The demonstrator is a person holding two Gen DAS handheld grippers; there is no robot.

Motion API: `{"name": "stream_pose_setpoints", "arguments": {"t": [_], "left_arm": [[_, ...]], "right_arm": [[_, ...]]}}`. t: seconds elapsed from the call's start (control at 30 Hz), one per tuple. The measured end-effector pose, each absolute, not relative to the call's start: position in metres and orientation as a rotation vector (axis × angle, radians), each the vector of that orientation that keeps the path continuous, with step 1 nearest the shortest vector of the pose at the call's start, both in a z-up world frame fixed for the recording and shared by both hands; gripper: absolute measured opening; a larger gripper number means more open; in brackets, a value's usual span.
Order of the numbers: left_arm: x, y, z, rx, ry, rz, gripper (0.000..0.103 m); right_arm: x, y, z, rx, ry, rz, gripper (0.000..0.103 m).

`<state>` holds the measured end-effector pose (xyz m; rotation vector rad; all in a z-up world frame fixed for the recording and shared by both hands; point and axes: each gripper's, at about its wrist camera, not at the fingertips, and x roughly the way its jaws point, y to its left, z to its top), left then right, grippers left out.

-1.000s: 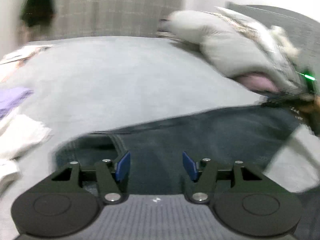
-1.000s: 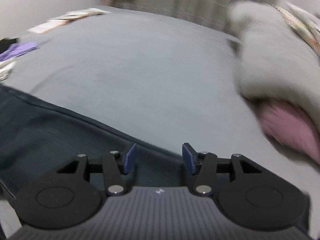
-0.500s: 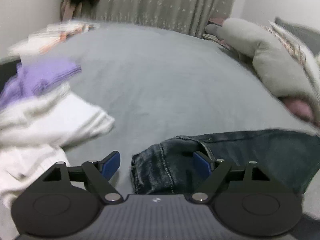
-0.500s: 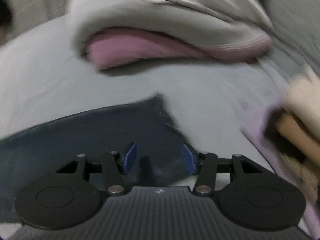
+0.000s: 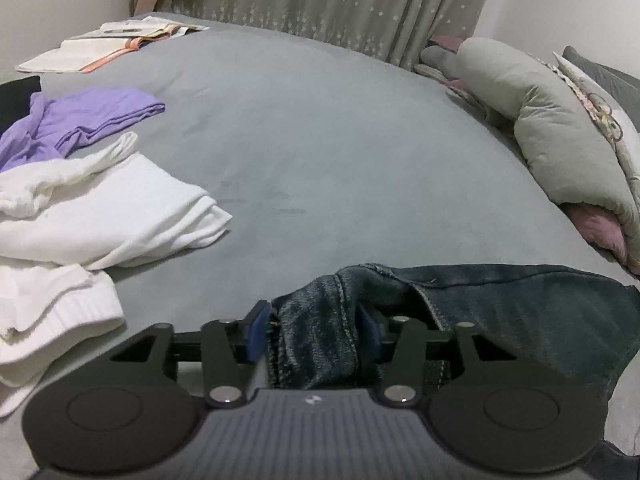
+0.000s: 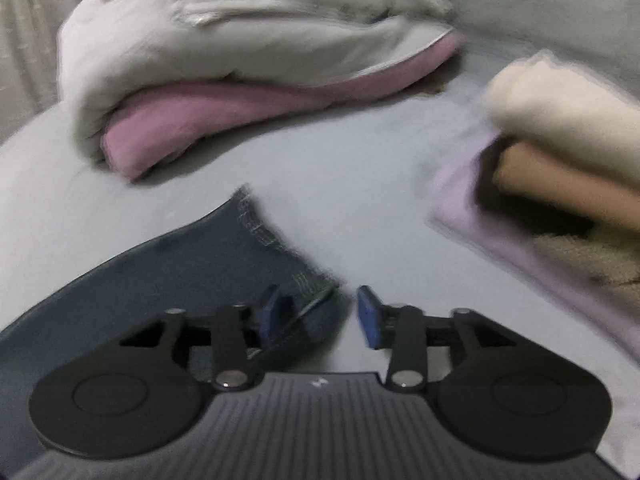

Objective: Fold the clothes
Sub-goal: 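Grasp the waistband with the left gripper while the right gripper grasps the leg hem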

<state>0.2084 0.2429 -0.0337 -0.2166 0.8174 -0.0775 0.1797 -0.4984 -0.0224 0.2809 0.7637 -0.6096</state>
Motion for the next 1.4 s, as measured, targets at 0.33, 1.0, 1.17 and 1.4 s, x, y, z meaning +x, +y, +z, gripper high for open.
{"name": "stream_pose_setpoints", "arguments": {"t": [0.33, 1.0, 1.17, 1.4], "left_arm": [[0.196, 0.226, -0.014, -0.118, 0.671, 0.002, 0.031], [0.143, 0.158, 0.014, -0.181, 0.725, -0.064, 0.062], [0.136, 0.099, -0.006, -0.278, 0.763, -0.289, 0.062], [0.129, 0.055, -0.040, -0.228, 0.826, -0.509, 0.062]], "right_arm": [[0.185, -0.473, -0.012, 0.201, 0.640, -0.477, 0.006], [0.175, -0.362, -0.008, -0.105, 0.520, -0.375, 0.066], [0.193, -0.273, -0.012, -0.073, 0.593, 0.024, 0.063], [0.215, -0.211, -0.037, -0.090, 0.653, 0.222, 0.051]]}}
